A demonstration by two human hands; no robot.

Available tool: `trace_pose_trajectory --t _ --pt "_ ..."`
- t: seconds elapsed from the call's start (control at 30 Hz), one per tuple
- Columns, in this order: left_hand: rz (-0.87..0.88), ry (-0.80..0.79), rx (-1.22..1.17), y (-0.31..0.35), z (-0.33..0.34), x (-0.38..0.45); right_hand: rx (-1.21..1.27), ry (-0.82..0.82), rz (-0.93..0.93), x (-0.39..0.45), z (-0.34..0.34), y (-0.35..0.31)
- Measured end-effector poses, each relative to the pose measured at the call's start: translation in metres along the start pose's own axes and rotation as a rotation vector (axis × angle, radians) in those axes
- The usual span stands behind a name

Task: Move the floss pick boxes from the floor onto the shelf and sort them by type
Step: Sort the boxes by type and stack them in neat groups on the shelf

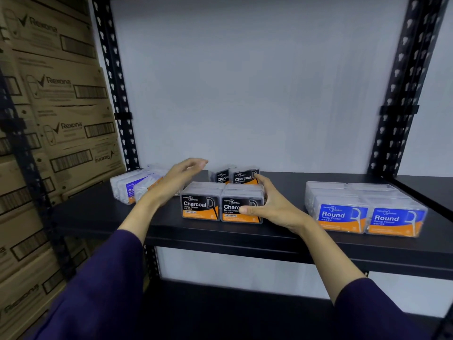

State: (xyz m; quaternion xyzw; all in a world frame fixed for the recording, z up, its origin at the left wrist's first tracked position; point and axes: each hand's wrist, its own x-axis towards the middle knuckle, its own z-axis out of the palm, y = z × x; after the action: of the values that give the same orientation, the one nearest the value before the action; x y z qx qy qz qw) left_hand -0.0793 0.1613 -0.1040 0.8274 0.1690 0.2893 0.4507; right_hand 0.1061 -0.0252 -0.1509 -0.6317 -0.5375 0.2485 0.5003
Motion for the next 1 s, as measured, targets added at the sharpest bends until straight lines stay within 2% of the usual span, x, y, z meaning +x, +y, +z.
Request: trace_pose_trajectory --t 0.1,0.27,0.57,0.77,1.0 --pt "0.015 -0.036 0.216 0.019 0.006 0.025 0.024 -0.003 -0.003 -0.001 0.0 -0.001" --pt "0.005 -0.091 0.389 0.034 0.036 0.065 0.015 0.021 -0.007 0.001 0.001 0.001" --pt "-0.066 -0.279 0.802 0.027 0.094 0.117 -0.009 0.052 -0.022 0.003 -0.001 0.002" --pt "-0.095 -0.278 0.852 0.031 0.096 0.115 -0.039 0.08 -0.01 0.002 -0.001 0.0" --pt "-0.114 -0.554 0.715 0.057 0.066 0.102 -0.07 0.088 0.061 -0.001 -0.002 -0.003"
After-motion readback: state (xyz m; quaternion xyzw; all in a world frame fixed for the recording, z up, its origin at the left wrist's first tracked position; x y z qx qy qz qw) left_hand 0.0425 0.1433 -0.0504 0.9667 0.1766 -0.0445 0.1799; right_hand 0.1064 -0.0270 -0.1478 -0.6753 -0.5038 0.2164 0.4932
